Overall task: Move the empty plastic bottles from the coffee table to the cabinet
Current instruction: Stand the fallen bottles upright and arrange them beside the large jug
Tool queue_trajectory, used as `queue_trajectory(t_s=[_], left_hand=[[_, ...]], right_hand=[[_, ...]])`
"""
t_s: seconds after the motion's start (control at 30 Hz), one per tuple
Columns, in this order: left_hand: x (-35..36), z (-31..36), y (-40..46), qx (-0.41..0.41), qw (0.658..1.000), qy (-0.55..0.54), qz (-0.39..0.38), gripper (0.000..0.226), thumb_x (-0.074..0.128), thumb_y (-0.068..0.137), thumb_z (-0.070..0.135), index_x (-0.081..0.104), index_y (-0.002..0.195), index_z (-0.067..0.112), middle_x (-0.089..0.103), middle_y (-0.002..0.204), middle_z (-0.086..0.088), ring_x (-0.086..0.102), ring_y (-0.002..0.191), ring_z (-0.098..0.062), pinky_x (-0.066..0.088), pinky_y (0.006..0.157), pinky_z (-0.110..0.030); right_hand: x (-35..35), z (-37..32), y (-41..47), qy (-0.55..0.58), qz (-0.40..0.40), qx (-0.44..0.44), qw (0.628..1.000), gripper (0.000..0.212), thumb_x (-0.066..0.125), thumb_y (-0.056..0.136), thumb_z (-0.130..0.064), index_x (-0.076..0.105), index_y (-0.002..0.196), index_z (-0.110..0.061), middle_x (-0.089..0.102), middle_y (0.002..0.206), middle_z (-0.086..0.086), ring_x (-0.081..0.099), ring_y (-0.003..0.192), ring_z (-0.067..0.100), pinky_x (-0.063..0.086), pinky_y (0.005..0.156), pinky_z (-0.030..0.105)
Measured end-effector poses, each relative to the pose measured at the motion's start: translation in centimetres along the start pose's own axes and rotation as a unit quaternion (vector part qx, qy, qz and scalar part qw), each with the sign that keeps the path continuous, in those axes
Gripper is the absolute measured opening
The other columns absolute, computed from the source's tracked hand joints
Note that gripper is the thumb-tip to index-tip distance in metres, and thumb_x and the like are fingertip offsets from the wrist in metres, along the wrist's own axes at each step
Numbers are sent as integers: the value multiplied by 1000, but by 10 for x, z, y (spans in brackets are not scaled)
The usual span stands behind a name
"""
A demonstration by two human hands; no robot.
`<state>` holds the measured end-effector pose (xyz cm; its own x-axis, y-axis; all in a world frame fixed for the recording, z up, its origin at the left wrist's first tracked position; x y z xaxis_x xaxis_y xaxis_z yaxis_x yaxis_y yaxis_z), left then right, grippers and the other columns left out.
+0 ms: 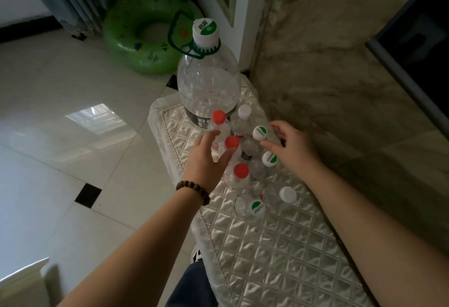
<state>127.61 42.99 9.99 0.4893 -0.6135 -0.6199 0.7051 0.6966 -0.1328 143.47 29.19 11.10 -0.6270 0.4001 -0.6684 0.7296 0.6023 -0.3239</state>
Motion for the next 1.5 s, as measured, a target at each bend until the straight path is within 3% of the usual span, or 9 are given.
queue_trajectory(t_s=[0.1,0.37,0.63,0.8,0.93,1.07,1.2,1.37,1.5], left_hand=[[-6,4,-27,28,999,-9,33,41,64,83,44,57,116,21,57,114,4,55,98,-10,53,84,-35],[33,11,-45,18,998,49,-37,42,70,80,37,59,119,24,57,116,1,54,103,-17,40,83,-23],[39,12,-35,36,998,45,-31,36,72,81,30,62,114,21,63,108,-1,59,100,-20,45,83,-28],[31,10,-43,11,999,28,-27,52,69,81,40,53,128,24,59,121,-1,57,107,-17,46,87,-29],[10,13,-75,28,999,-16,18,44,58,84,49,58,119,22,59,113,4,57,99,-11,53,85,-37],[25,16,-109,44,997,-10,-66,58,60,74,59,56,121,24,55,115,9,55,101,-7,51,89,-32],[57,11,-118,25,992,45,-116,65,74,74,45,49,131,26,51,130,5,53,112,-13,47,95,-32],[71,6,-116,-3,995,37,-92,45,72,81,28,55,122,23,54,125,2,54,110,-16,41,90,-23],[71,9,-113,4,998,15,-66,36,71,81,23,59,115,21,57,114,2,55,103,-16,48,89,-30]], right_hand=[[-5,16,-16,7,-13,3,1000,51,73,77,-39,56,124,-26,60,129,7,55,121,21,48,99,44],[14,19,-38,-65,-66,-56,994,45,69,82,-33,55,125,-35,64,121,-3,61,108,17,53,90,41],[11,21,-34,-82,5,-50,995,44,69,83,-31,58,125,-25,66,115,7,63,105,23,55,86,42],[8,24,-40,-8,-8,-32,999,60,73,81,-30,49,135,-24,59,131,7,57,119,22,50,97,43],[-7,45,-64,38,10,-3,999,56,74,79,-35,53,129,-23,60,129,8,56,120,19,49,98,44],[4,61,-93,15,-48,22,998,59,75,77,-36,52,131,-28,58,132,6,53,122,20,47,100,43],[20,60,-105,-8,-51,6,999,54,74,80,-26,54,130,-22,61,124,7,56,114,21,46,92,31],[20,61,-108,-66,-8,-10,998,38,66,87,-28,56,123,-21,64,106,6,60,97,22,42,74,27],[18,59,-107,-77,12,-20,997,34,64,88,-29,55,119,-20,65,102,9,60,92,24,45,71,28]])
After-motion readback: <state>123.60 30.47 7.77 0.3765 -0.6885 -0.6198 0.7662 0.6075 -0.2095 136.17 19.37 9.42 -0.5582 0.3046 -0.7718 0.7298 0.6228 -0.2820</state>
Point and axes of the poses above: each hand's wrist, its own y-axis towards the middle knuckle, its own x-axis out of the palm, z = x × y, the point moved 8 cm from there along y, towards the middle knuckle
